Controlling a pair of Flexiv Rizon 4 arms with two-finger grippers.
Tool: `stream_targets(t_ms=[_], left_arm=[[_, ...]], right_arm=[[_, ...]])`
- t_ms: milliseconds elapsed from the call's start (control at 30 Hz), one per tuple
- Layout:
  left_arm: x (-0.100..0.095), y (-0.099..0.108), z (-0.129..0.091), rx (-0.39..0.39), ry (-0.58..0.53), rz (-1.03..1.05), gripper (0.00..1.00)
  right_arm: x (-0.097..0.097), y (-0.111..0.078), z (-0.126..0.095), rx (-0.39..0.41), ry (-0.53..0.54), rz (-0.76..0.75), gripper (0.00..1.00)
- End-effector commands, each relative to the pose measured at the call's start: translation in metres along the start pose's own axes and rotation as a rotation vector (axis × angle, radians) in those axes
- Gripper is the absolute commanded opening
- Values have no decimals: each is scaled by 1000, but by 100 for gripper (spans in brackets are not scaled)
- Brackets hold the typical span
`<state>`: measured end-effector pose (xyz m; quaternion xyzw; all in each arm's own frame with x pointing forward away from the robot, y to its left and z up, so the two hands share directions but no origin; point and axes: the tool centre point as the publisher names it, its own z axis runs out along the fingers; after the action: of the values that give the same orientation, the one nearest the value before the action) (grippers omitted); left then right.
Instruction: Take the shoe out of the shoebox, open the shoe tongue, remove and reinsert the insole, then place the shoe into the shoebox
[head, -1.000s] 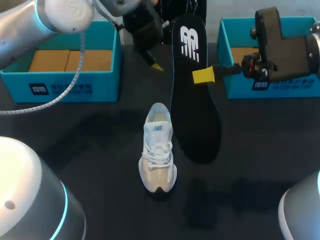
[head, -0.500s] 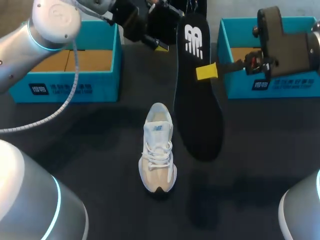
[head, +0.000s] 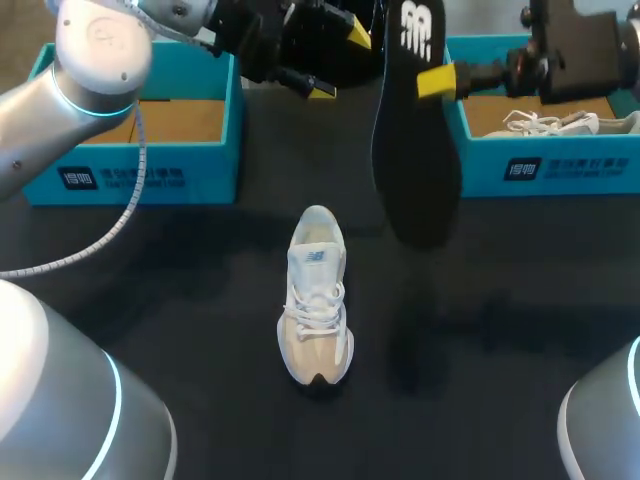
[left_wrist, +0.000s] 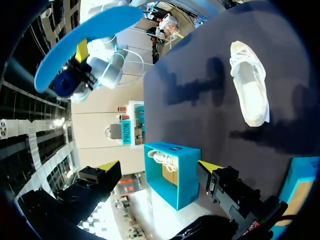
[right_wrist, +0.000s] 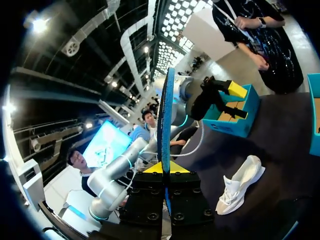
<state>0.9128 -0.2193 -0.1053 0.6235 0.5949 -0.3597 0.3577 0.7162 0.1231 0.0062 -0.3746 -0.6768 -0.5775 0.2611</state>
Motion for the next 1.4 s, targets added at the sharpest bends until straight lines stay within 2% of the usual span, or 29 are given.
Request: stream_targets(t_ms=[33, 167, 333, 933, 1000, 1100, 1267, 1400], left_arm=[[0, -1, 0, -1, 0, 2, 100], [0, -1, 0, -1, 0, 2, 100], [0, -1, 0, -1, 0, 2, 100], [0, -1, 0, -1, 0, 2, 100], [-1, -1, -3, 7, -39, -8, 100], [-1, -3, -8, 5, -96, -15, 100], [-4, -11, -16, -1, -166, 5, 100], [-6, -16, -21, -10, -254, 13, 100]], right_arm=[[-21, 50, -5, 81, -16, 38, 0], [-45, 70, -21, 5, -47, 84, 0], [-67, 75, -34, -26, -37, 132, 0], [-67, 75, -34, -26, -37, 132, 0], [-69, 78, -33, -36, -28, 141, 0], [-78, 87, -29, -8, -57, 187, 0], [-93, 98, -20, 10, -47, 271, 0], [-109, 100, -15, -23, -25, 377, 0]])
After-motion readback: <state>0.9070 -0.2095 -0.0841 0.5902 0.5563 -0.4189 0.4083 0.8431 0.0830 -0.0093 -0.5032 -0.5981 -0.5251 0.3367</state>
